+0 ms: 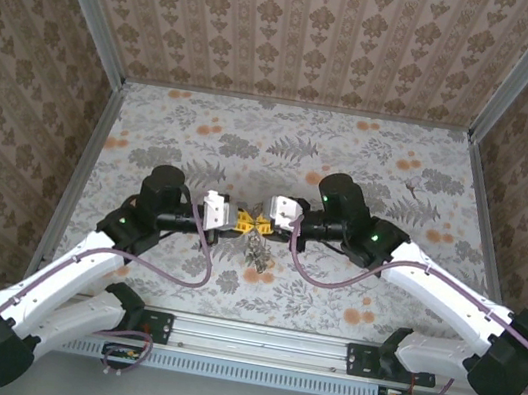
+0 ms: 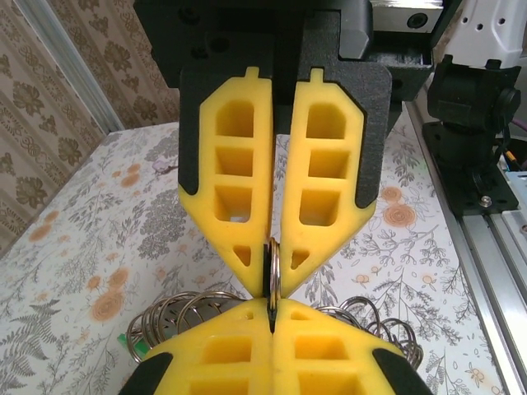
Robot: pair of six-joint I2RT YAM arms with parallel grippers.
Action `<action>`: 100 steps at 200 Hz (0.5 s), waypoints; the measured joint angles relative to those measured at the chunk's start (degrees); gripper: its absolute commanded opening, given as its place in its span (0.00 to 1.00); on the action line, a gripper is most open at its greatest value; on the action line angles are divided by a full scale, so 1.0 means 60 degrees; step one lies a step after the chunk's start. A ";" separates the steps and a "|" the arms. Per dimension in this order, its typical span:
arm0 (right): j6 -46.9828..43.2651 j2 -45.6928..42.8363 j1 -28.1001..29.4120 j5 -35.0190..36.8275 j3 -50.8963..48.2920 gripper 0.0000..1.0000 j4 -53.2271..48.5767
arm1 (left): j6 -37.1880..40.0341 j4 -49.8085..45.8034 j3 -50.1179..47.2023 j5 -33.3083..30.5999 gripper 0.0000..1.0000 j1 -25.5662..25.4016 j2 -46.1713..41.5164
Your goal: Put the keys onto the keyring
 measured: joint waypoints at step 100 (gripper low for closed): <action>0.0146 -0.0433 -0.0321 0.0149 -0.0637 0.38 0.0270 | -0.0302 0.1603 -0.0871 0.0226 0.00 -0.0036 -0.0011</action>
